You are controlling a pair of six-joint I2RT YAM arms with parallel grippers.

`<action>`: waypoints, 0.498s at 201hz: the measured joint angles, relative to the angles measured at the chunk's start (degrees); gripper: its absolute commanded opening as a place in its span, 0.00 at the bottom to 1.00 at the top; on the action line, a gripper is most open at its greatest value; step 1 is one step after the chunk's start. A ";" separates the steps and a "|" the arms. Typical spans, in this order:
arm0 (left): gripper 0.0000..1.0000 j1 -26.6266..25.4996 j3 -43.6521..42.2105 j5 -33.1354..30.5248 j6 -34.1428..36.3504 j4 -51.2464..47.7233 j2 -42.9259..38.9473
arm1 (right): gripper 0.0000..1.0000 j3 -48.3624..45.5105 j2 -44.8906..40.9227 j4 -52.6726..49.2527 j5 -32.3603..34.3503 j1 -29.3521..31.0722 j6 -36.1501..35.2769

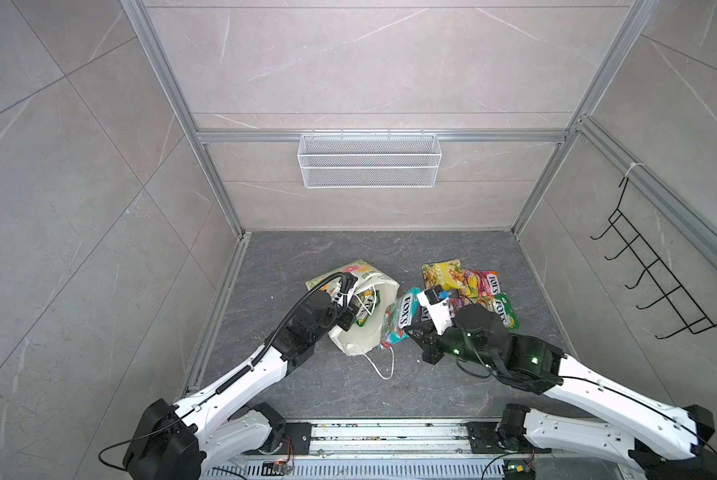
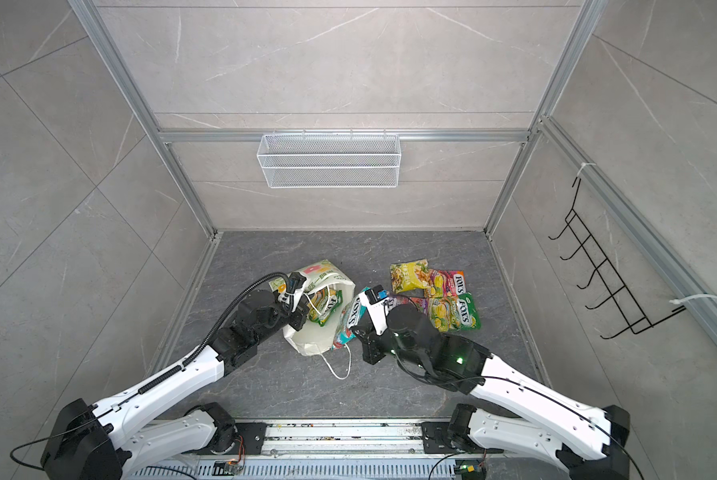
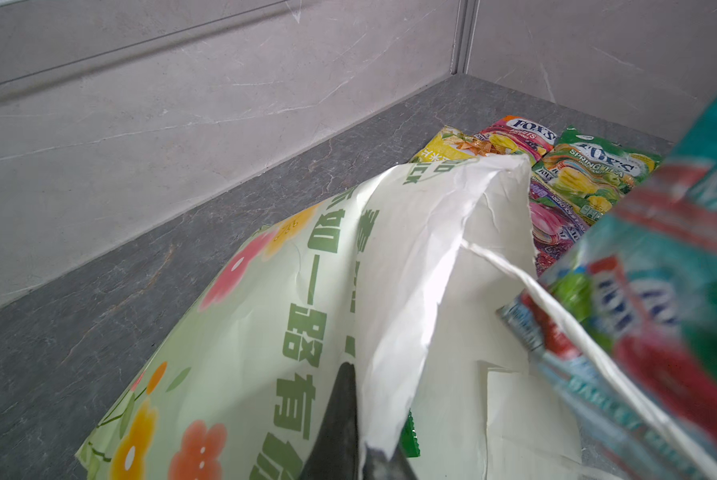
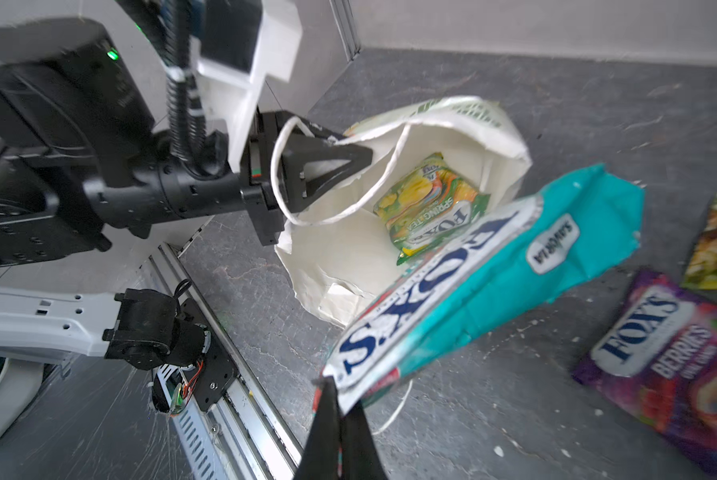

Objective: Take the snacks out of the paper bag
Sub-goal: 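Lift the teal pack out of the bag with the right gripper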

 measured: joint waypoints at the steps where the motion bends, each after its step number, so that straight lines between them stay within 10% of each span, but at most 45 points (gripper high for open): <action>1: 0.00 0.00 0.00 -0.11 0.00 0.02 0.00 | 0.00 0.24 -0.28 -0.28 0.37 0.00 -0.02; 59: 0.00 0.00 0.00 -2.64 -0.15 0.15 -0.02 | 0.00 8.04 -3.06 -9.64 15.39 -4.85 -3.43; 100: 0.00 0.00 0.00 -2.82 -0.48 0.13 -0.02 | 0.00 18.84 11.87 -11.26 13.94 -16.17 -6.93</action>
